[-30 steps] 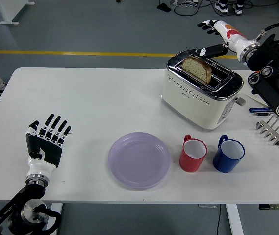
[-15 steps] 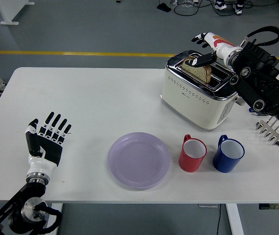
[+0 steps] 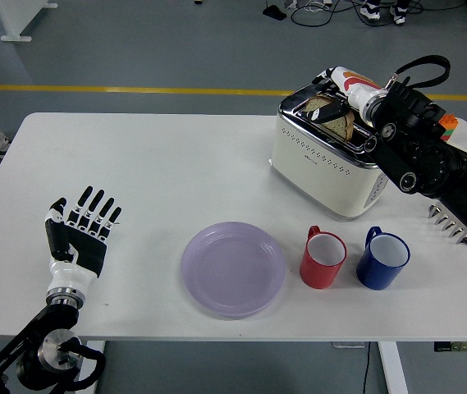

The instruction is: Push plate across desktop,pick up the break from the machine,place the break in the plate

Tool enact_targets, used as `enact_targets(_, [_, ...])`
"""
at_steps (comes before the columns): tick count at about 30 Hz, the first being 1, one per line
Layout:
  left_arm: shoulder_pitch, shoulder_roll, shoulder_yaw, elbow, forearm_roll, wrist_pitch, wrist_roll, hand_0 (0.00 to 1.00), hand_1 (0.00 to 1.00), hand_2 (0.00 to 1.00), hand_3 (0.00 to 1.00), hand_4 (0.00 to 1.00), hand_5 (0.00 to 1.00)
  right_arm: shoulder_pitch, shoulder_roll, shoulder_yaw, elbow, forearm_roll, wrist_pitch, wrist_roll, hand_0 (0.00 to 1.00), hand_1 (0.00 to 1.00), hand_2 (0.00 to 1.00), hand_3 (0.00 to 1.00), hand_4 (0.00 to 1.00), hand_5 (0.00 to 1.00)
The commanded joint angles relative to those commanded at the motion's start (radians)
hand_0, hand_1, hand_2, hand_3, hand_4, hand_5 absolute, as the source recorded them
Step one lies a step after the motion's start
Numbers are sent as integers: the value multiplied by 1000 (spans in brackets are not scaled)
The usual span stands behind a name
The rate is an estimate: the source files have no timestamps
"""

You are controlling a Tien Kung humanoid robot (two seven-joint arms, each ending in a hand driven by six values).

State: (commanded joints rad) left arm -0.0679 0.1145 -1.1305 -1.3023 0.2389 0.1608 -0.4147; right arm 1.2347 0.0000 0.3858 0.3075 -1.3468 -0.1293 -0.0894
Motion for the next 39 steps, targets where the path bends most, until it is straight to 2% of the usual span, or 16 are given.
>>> enact_targets(1, [-1,0,0,0,0,0,0,739,723,748,683,515,998,2,0,-18,-9,6,-9,1,651,644,636,729,834,323])
enact_targets(6, [-3,0,2,2,-1,0,-2,739,723,748,683,515,998,11,0,-99,-48,57,-33,-2,651,644,636,729,834,323])
enact_targets(7, [-4,0,2,2,-1,0,-2,719,690,704,632,515,998,15,0,-124,-61,81,-37,-2,542,594,589,699,817,304])
enact_targets(13, [-8,-1,7,7,-2,0,-3,719,690,704,632,515,998,21,0,-209,-86,177,-55,11,542,594,589,699,817,304])
enact_targets(14, [-8,-1,7,8,-2,0,-4,706,673,674,588,517,998,21,0,-221,-88,193,-56,14,457,535,553,665,795,268])
enact_targets(18, [-10,-2,7,12,-2,0,-4,706,673,674,588,517,998,18,0,-241,-86,230,-57,26,457,535,553,665,795,268])
enact_targets(19, [-10,-2,7,12,-2,0,-4,700,649,645,553,527,998,17,0,-244,-85,237,-58,29,358,447,479,573,720,201])
enact_targets(24, [-10,-2,5,15,-3,1,-5,700,649,645,553,527,998,13,0,-286,-81,322,-75,40,358,447,479,573,720,201])
enact_targets(25, [-10,-2,5,15,-3,1,-5,694,640,623,542,537,998,12,0,-291,-80,329,-75,40,309,401,436,535,673,204])
enact_targets(27, [-11,-2,5,15,-3,0,-6,694,640,623,542,537,998,11,0,-311,-80,356,-78,37,309,401,436,535,673,204])
enact_targets(31, [-12,-2,6,15,-3,0,-6,694,640,623,542,537,998,9,0,-331,-80,381,-89,39,309,401,436,535,673,204])
enact_targets(32, [-12,-2,6,15,-3,0,-6,697,648,625,544,561,998,9,0,-340,-80,392,-95,39,248,340,405,490,604,160])
enact_targets(37, [-12,-3,6,17,-3,1,-7,697,648,625,544,561,998,7,0,-343,-73,397,-127,36,248,340,405,490,604,160])
enact_targets(38, [-12,-3,7,18,-3,1,-7,701,664,662,591,594,998,6,0,-336,-70,389,-134,36,203,311,397,476,482,98])
enact_targets(39, [-12,-3,7,18,-3,1,-7,701,664,662,591,594,998,5,0,-330,-68,382,-142,37,203,311,397,476,482,98])
